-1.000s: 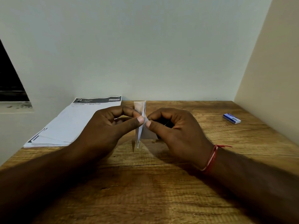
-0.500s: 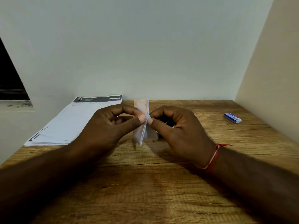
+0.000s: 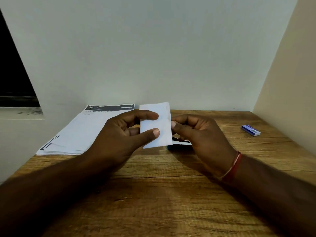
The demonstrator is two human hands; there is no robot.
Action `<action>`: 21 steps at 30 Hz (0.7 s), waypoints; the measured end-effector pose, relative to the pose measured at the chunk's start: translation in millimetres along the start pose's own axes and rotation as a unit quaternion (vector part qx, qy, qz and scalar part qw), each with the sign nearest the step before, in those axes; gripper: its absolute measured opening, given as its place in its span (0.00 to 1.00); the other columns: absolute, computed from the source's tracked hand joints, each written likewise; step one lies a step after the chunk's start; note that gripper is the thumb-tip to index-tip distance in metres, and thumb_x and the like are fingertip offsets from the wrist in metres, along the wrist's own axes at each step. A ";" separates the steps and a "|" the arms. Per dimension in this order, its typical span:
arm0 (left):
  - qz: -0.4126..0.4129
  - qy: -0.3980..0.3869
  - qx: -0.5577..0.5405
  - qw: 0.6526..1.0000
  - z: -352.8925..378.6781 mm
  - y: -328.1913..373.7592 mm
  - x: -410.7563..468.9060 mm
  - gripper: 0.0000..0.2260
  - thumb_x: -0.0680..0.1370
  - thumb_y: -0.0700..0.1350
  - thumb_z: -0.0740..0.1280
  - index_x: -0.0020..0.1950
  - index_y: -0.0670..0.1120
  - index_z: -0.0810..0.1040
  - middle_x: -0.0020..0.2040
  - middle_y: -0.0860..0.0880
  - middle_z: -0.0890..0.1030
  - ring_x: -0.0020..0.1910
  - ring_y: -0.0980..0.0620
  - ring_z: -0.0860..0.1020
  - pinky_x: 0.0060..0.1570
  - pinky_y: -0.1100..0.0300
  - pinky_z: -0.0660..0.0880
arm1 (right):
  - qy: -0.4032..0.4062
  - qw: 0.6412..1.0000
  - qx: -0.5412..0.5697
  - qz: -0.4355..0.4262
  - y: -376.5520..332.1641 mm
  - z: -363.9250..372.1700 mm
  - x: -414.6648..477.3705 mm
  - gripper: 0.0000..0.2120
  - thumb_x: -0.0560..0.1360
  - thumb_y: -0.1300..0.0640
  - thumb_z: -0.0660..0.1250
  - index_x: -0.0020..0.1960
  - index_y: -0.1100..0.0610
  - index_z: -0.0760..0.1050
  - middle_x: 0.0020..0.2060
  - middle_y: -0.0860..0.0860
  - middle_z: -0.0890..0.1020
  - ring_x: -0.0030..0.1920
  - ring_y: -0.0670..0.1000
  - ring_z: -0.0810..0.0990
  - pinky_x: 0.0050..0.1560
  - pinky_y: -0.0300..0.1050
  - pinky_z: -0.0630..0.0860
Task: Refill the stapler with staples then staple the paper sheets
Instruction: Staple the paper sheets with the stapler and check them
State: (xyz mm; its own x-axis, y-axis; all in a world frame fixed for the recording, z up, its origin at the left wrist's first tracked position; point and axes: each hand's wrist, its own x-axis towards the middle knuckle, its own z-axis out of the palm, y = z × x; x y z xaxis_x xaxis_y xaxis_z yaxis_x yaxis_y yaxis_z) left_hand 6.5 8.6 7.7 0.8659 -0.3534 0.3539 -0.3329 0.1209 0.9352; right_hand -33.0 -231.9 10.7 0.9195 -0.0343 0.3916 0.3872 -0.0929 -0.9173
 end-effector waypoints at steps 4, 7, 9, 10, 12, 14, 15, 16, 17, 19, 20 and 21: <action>0.011 0.038 0.028 0.999 -9.4 -1.8 4.6 0.20 0.74 0.48 0.86 0.65 0.57 0.88 0.66 0.48 0.90 0.54 0.41 0.93 0.50 0.47 0.88 | 0.003 0.979 -0.202 0.032 0.1 -10.6 4.5 0.10 0.84 0.46 0.72 0.51 0.47 0.90 0.48 0.42 0.91 0.49 0.38 0.87 0.49 0.37 0.76; 0.018 0.068 0.057 0.996 -15.9 -1.2 8.1 0.24 0.71 0.55 0.85 0.65 0.59 0.87 0.68 0.52 0.89 0.51 0.42 0.94 0.45 0.50 0.87 | -0.075 0.927 -0.359 0.078 0.0 -19.9 5.6 0.14 0.74 0.35 0.80 0.54 0.40 0.88 0.46 0.41 0.89 0.46 0.38 0.86 0.44 0.33 0.79; 0.017 0.083 0.068 0.994 -18.8 -2.3 10.3 0.25 0.69 0.57 0.86 0.65 0.60 0.86 0.67 0.54 0.88 0.50 0.43 0.93 0.47 0.48 0.87 | -0.110 0.874 -0.469 0.062 2.6 -23.5 8.7 0.20 0.70 0.34 0.82 0.59 0.40 0.88 0.51 0.40 0.85 0.52 0.40 0.83 0.50 0.37 0.78; 0.015 0.086 0.069 0.994 -19.8 -2.1 10.7 0.26 0.68 0.58 0.86 0.65 0.60 0.86 0.68 0.54 0.88 0.50 0.43 0.93 0.47 0.47 0.88 | -0.112 0.864 -0.488 0.053 2.4 -22.9 9.9 0.20 0.71 0.35 0.82 0.60 0.40 0.87 0.53 0.40 0.84 0.55 0.41 0.81 0.53 0.39 0.77; 0.012 0.088 0.071 0.994 -20.5 -1.6 11.1 0.25 0.68 0.56 0.86 0.64 0.60 0.86 0.68 0.53 0.88 0.48 0.43 0.93 0.42 0.49 0.87 | -0.107 0.868 -0.483 0.048 2.7 -22.2 9.8 0.16 0.74 0.38 0.81 0.58 0.42 0.87 0.54 0.40 0.83 0.55 0.42 0.80 0.51 0.39 0.75; 0.007 0.081 0.054 0.995 -20.1 -0.6 11.4 0.23 0.71 0.51 0.86 0.64 0.59 0.86 0.67 0.53 0.88 0.45 0.45 0.91 0.34 0.57 0.83 | -0.085 0.895 -0.433 0.060 3.8 -21.5 7.6 0.10 0.77 0.42 0.79 0.56 0.43 0.86 0.49 0.40 0.86 0.49 0.40 0.82 0.46 0.37 0.74; 0.001 0.072 0.015 0.997 -19.3 -0.5 12.1 0.22 0.73 0.46 0.85 0.65 0.55 0.86 0.63 0.53 0.90 0.43 0.46 0.91 0.30 0.61 0.81 | -0.069 0.929 -0.353 0.081 4.4 -20.3 6.5 0.07 0.80 0.44 0.78 0.54 0.45 0.86 0.46 0.41 0.87 0.45 0.41 0.83 0.44 0.38 0.75; -0.013 0.058 -0.045 0.997 -17.7 0.3 12.1 0.22 0.74 0.41 0.84 0.66 0.51 0.86 0.58 0.51 0.91 0.40 0.47 0.90 0.27 0.63 0.80 | -0.058 0.964 -0.237 0.108 3.5 -18.1 5.4 0.06 0.81 0.46 0.76 0.54 0.48 0.86 0.45 0.45 0.89 0.43 0.44 0.84 0.44 0.39 0.77; -0.031 0.044 -0.106 0.993 -16.0 1.1 12.0 0.22 0.75 0.38 0.83 0.67 0.48 0.85 0.53 0.50 0.91 0.38 0.48 0.90 0.25 0.64 0.79 | -0.055 0.983 -0.119 0.132 1.8 -16.3 4.9 0.09 0.82 0.48 0.74 0.55 0.53 0.86 0.44 0.50 0.89 0.42 0.48 0.84 0.44 0.42 0.78; -0.059 0.028 -0.169 0.983 -12.8 3.4 11.4 0.22 0.74 0.39 0.80 0.68 0.44 0.85 0.48 0.49 0.91 0.36 0.48 0.90 0.24 0.62 0.80 | -0.074 0.982 0.057 0.164 -3.3 -10.5 2.7 0.16 0.80 0.47 0.72 0.57 0.60 0.85 0.45 0.57 0.87 0.40 0.53 0.83 0.44 0.48 0.78; -0.061 0.024 -0.172 0.983 -12.2 3.7 11.7 0.22 0.73 0.40 0.79 0.68 0.44 0.85 0.48 0.48 0.91 0.36 0.49 0.90 0.24 0.61 0.81 | -0.090 0.977 0.096 0.170 -5.8 -6.6 0.9 0.17 0.80 0.47 0.72 0.57 0.62 0.84 0.44 0.59 0.86 0.38 0.53 0.83 0.41 0.49 0.78; -0.059 0.020 -0.165 0.984 -12.2 3.1 12.1 0.22 0.73 0.41 0.79 0.67 0.44 0.85 0.48 0.48 0.91 0.35 0.49 0.89 0.25 0.60 0.81 | -0.109 0.972 0.116 0.173 -8.0 -3.1 -0.7 0.17 0.80 0.47 0.71 0.56 0.61 0.84 0.44 0.59 0.85 0.36 0.54 0.82 0.39 0.49 0.77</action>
State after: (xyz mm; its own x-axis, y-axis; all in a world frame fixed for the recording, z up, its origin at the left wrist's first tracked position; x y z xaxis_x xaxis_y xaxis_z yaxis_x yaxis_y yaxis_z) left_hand 20.6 16.1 15.0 0.9079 -0.3464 0.2358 -0.0949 0.3783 0.9208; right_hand -37.0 -234.2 18.0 0.9800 0.1912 0.0555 0.0341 0.1133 -0.9930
